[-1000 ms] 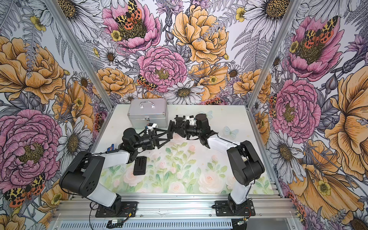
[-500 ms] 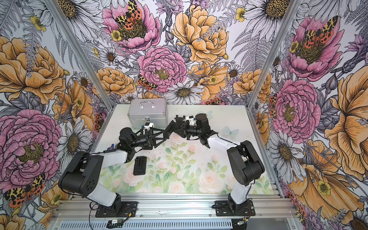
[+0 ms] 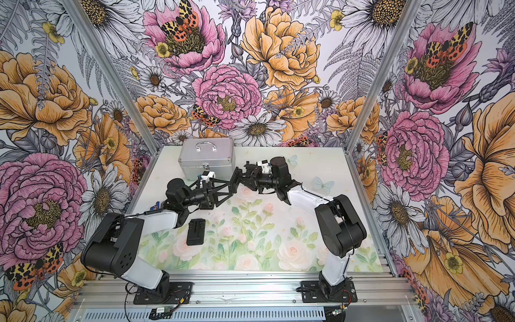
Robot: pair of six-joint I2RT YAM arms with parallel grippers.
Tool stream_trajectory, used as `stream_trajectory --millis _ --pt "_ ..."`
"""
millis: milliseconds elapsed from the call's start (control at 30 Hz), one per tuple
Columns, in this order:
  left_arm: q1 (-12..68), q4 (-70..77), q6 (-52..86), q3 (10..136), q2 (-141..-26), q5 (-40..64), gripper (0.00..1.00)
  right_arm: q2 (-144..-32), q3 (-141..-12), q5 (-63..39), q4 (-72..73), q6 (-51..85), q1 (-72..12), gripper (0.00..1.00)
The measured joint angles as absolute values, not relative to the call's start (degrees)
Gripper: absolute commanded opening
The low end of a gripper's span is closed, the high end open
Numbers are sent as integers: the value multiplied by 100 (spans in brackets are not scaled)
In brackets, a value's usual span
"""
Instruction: Open the phone stand
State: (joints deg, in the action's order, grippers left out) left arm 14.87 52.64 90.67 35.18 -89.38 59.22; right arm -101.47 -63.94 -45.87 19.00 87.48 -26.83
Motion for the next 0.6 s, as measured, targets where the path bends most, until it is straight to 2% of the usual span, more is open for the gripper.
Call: stream_trajectory --millis 433,600 --pt "1490 5229 9070 3518 -8877 5924 51 -10147 -6436 -4571 1905 8748 -2705 29" --pt "1522 5251 9070 3518 -8877 5924 51 -10149 -6436 -4578 1900 8748 -2751 45"
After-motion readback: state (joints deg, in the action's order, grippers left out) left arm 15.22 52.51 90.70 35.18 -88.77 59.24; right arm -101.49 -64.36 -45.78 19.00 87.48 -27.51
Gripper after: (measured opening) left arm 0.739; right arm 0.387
